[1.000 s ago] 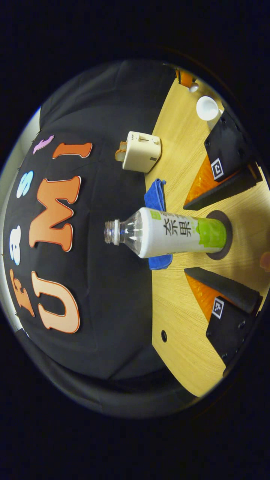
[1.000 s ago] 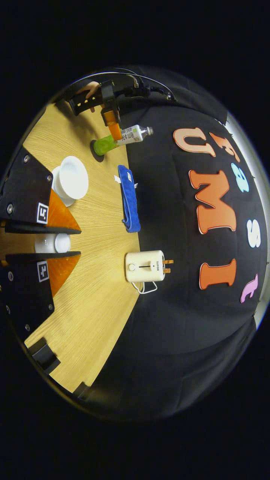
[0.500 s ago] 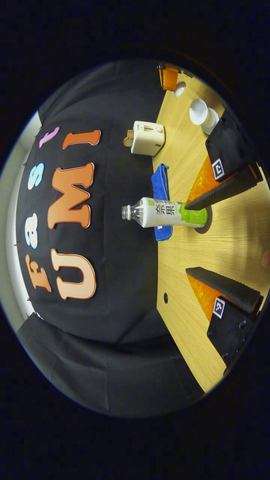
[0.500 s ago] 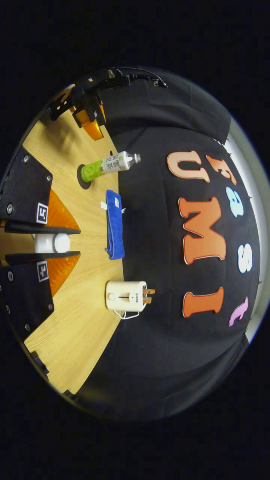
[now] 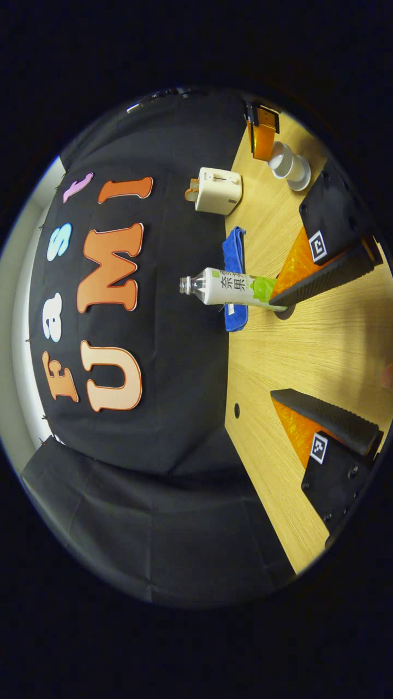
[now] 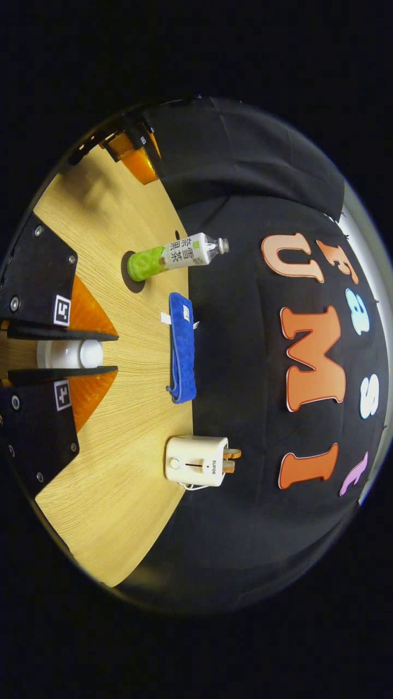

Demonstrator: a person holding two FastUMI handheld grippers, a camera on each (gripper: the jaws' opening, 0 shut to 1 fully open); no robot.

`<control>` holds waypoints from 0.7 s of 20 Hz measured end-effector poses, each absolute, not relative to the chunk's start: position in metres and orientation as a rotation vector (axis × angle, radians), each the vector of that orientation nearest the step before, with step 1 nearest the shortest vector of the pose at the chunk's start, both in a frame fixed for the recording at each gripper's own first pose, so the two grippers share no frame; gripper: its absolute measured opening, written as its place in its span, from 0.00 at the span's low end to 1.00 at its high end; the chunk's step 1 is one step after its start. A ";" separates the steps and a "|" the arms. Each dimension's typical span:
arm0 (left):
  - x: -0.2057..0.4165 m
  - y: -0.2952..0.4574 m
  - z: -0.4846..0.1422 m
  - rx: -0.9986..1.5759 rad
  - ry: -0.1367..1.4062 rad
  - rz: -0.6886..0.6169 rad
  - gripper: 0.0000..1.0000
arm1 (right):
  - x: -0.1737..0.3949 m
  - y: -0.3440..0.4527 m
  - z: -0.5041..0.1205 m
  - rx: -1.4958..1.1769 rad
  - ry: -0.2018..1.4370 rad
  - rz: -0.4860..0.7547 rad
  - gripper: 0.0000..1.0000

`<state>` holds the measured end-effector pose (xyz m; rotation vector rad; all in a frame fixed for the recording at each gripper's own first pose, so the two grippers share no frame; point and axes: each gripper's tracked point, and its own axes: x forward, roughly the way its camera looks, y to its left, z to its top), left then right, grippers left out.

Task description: Open the teacup lid with one hand, grasp the water bottle and pour water into the teacup with the other hand; after pouring, place the water bottle on the coaster and then close the teacup lid.

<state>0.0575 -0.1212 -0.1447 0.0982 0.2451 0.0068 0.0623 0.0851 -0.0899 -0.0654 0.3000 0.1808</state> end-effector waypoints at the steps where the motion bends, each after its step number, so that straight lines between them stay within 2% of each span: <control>1: 0.056 -0.121 -0.146 0.094 0.250 0.009 0.98 | 0.063 0.086 -0.092 -0.063 0.302 0.181 0.22; 6: 0.053 -0.119 -0.150 0.090 0.266 0.012 0.95 | 0.066 0.085 -0.097 -0.075 0.306 0.171 0.23; 11: 0.053 -0.122 -0.150 0.087 0.263 0.002 0.97 | 0.065 0.089 -0.105 -0.096 0.323 0.180 0.25; 13: 0.053 -0.123 -0.150 0.088 0.262 0.000 0.98 | 0.065 0.089 -0.103 -0.096 0.318 0.182 0.28; 14: 0.054 -0.124 -0.149 0.089 0.260 -0.002 0.97 | 0.061 0.090 -0.103 -0.092 0.323 0.189 0.36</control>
